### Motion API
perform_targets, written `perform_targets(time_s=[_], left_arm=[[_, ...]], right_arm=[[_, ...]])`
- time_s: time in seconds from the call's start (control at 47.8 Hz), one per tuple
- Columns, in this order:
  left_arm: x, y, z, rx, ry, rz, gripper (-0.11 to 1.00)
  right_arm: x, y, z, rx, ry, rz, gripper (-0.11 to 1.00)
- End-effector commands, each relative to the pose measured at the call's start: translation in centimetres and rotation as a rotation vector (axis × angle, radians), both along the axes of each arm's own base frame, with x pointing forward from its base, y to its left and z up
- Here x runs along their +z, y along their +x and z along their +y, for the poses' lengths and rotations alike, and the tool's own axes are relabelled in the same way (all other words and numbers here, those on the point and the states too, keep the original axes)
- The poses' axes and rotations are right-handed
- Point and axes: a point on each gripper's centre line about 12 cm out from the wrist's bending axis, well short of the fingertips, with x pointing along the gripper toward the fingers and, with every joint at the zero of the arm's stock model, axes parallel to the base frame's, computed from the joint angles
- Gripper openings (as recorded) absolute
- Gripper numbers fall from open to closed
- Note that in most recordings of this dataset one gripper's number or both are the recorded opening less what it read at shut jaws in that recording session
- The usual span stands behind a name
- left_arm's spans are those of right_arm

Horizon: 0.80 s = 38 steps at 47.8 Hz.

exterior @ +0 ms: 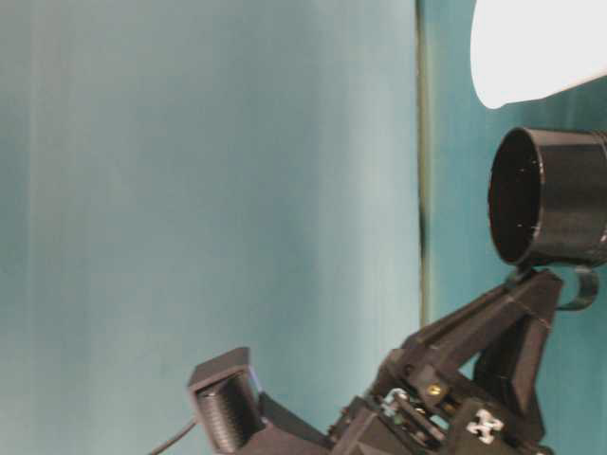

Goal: Put the paper cup into the moved cup holder.
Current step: 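Slide the cup holder rightward next to the white paper cup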

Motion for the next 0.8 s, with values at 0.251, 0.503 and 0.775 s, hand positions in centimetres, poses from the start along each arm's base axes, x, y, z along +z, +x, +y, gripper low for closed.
perform_targets(time_s=[0.251, 0.503, 0.775], left_arm=[[-0.39, 0.0, -0.12, -0.005, 0.001, 0.029, 0.19], [-0.54, -0.05, -0.12, -0.006, 0.003, 0.049, 0.2], [-0.55, -0.06, -0.17, -0.006, 0.002, 0.051, 0.23]], right_arm=[[0.93, 0.43, -0.05, -0.006, 0.009, -0.023, 0.01], [0.93, 0.43, -0.05, -0.006, 0.009, -0.023, 0.01], [0.93, 0.43, -0.05, -0.006, 0.009, -0.023, 0.01]])
